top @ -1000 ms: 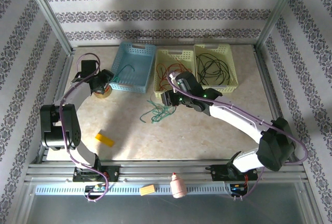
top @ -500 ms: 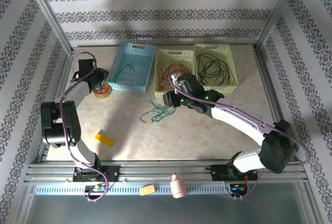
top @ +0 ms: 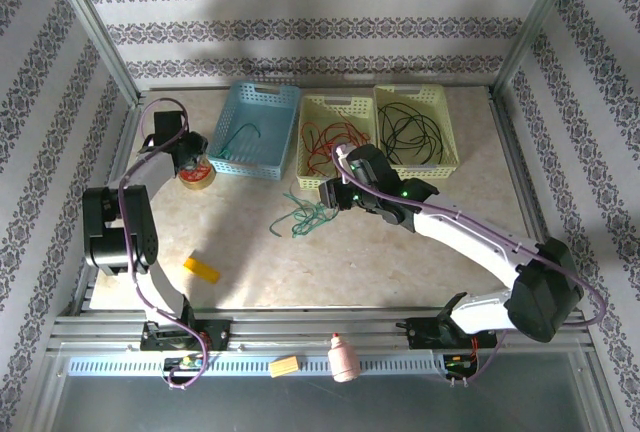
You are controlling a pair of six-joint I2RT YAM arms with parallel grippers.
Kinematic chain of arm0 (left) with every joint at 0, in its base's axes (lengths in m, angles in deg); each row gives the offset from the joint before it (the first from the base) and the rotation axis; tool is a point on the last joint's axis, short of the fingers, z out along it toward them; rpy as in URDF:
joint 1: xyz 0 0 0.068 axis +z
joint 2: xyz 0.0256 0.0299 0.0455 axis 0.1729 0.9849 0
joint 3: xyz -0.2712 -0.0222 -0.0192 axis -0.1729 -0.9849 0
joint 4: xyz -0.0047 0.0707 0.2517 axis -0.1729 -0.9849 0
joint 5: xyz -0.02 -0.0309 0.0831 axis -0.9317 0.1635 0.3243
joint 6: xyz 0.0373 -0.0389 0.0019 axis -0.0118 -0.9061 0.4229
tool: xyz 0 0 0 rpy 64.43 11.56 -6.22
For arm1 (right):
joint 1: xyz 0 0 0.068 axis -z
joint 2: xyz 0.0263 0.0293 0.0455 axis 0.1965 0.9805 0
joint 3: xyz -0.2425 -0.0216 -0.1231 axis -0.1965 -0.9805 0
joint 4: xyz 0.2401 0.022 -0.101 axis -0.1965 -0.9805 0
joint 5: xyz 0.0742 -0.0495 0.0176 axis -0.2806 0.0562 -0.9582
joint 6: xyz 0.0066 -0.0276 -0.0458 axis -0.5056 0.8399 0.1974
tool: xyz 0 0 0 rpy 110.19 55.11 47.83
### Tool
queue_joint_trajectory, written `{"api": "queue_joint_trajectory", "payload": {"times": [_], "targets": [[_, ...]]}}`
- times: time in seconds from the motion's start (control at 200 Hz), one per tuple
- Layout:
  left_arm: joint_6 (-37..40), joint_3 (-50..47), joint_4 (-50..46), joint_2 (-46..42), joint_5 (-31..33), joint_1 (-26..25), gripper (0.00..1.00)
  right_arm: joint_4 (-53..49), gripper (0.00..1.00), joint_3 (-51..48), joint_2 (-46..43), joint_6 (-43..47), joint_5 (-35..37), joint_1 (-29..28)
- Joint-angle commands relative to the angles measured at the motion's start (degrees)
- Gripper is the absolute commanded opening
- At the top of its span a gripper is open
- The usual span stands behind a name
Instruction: Untangle the cables
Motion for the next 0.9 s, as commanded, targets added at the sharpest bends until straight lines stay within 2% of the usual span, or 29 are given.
{"api": "queue_joint_trajectory", "payload": {"times": [0.0,0.06,0.195,0.645,0.895], "targets": [[0.97,2.31,1.15,1.67,1.12,0.71,0.18,0.36,0.39,-0.67,-1.45,-0.89,1.53,0.51],[1.25,2.85,0.96,2.11,0.83,0.71,0.15,0.36,0.39,-0.67,-1.61,-0.86,1.61,0.58],[2.82,3.28,1.02,1.67,0.15,0.67,0.0,0.6,0.39,-0.89,-1.93,-1.39,1.74,0.51],[9.58,4.75,0.93,-3.62,-1.33,0.41,0.0,1.24,0.39,-0.47,-1.27,-1.27,0.99,0.51],[13.37,7.85,4.07,-3.57,-10.15,-4.04,0.0,1.33,0.39,-0.45,-1.0,-0.99,0.74,0.69]]}}
